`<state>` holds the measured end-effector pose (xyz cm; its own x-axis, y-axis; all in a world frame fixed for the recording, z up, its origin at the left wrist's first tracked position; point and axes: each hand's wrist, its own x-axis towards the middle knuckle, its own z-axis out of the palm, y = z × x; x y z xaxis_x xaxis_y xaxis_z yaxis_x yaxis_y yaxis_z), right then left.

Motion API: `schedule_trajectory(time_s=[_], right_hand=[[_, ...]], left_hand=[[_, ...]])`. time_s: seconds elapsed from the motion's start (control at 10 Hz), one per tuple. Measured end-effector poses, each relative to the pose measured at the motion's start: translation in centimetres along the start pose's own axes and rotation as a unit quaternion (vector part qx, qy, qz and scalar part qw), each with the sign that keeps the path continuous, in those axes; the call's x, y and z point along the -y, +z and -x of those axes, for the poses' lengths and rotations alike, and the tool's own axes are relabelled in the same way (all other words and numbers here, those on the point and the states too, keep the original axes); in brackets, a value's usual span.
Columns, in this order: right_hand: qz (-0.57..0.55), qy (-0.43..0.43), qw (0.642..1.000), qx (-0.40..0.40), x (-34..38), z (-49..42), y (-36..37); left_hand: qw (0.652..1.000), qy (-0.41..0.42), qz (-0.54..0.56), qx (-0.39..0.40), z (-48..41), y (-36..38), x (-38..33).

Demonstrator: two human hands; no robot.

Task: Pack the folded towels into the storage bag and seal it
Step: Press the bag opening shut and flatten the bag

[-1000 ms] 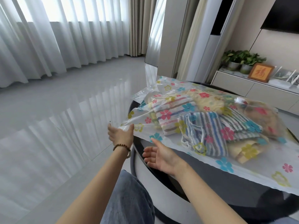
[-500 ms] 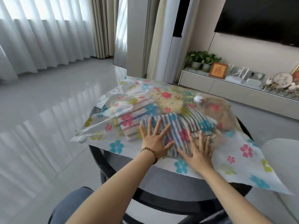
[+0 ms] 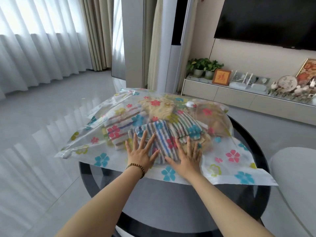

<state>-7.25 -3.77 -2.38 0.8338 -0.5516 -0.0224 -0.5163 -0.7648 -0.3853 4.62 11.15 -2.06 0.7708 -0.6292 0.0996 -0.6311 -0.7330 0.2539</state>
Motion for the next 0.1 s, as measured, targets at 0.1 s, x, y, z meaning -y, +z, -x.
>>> schedule_trajectory(time_s=[0.1], right_hand=[[-0.078, -0.015, 0.996, -0.029, 0.92, 0.41, -3.99]], left_hand=[[1.0, 0.004, 0.0, -0.003, 0.51, -0.76, -0.67]])
